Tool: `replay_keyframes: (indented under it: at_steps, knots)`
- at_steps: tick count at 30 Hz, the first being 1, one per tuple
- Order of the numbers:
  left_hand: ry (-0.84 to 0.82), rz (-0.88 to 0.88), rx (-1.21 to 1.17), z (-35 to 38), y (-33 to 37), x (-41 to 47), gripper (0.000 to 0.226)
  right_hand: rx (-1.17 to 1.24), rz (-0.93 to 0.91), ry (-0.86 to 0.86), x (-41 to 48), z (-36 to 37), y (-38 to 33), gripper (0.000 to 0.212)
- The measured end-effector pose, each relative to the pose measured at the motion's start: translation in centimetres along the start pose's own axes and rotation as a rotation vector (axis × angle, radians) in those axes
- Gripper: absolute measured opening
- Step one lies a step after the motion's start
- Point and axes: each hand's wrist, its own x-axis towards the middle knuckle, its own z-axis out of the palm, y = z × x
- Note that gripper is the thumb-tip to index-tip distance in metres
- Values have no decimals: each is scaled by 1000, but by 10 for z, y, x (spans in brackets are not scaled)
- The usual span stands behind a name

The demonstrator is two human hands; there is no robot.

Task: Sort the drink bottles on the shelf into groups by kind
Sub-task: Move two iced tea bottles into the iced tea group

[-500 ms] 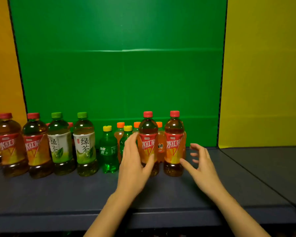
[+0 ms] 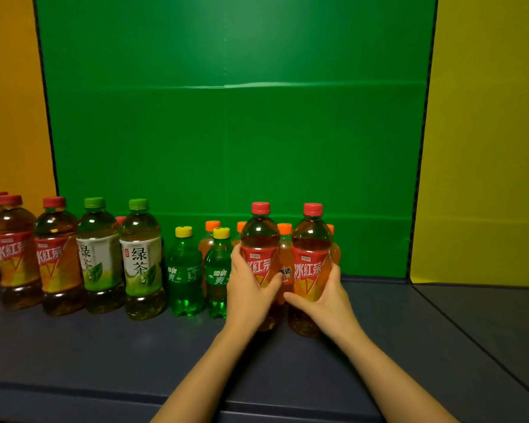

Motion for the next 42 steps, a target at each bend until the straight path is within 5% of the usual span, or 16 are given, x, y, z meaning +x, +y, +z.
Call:
replay_keyframes:
  at_steps: [8,15,19,28,42]
  knots:
    - [17,8,-22,3,5,-3,65,0,25,54,-2,-4,-3,87]
    - [-3,19,-123,-10,10,-11,70,112,13,75,-13,-12,-15,56]
    - [48,23,-179,-40,20,-7,68,186,-36,55,-18,-5,-33,61]
    - [184,13,-130,-168,28,-10,58,365,-154,-180,-41,55,-105,62]
    - [435,-138,85,-422,-41,-76,53,505,-109,-338,-110,269,-200,70]
